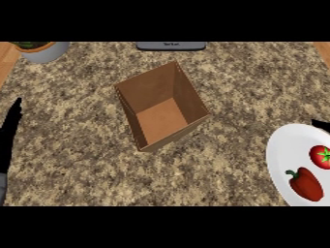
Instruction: Pick the tomato from the plate and place it in the cardboard box
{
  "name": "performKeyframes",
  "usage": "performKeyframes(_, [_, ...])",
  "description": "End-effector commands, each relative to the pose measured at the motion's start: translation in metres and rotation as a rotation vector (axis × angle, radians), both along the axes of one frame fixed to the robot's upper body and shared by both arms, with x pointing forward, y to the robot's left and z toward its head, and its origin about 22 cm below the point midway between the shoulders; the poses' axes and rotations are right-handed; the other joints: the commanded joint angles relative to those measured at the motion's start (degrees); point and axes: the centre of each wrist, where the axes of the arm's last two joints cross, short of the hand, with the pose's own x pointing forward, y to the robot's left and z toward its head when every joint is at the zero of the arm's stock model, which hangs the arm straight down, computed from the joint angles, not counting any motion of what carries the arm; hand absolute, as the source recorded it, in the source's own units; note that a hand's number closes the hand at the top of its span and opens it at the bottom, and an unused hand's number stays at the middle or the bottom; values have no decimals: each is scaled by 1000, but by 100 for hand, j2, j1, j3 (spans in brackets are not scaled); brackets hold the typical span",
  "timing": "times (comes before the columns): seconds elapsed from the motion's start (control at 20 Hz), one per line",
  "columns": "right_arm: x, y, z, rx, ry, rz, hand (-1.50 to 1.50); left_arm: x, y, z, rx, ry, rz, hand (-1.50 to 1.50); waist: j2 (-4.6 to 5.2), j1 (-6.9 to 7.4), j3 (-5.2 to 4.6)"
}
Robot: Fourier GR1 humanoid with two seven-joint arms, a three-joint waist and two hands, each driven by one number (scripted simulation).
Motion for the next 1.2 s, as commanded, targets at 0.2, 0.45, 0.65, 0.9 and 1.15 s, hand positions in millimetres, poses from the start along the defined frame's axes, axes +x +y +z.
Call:
performKeyframes(0.2, [-7, 28, -12, -101, 62, 8, -150, -4, 3, -1, 4, -1, -1, 0, 3, 3, -1])
performKeyframes(0.45, [-8, 31, -23, -126, 126, -40, -150, -1, -4, 16, 0, 5, -14, 0, 4, 22, 2])
performKeyframes(0.65, [7, 37, -35, -116, 83, -92, 150, 5, -4, 5, 1, -4, -7, 0, 18, 47, 5])
performKeyframes(0.9, [4, 44, -40, -161, -137, -91, 150, 12, -8, 6, -11, -10, -16, 0, 16, 24, 5])
performKeyframes(1.15, [12, 35, -20, -195, -251, -123, 150, 5, 14, -3, -3, 1, -14, 0, 10, -11, -1])
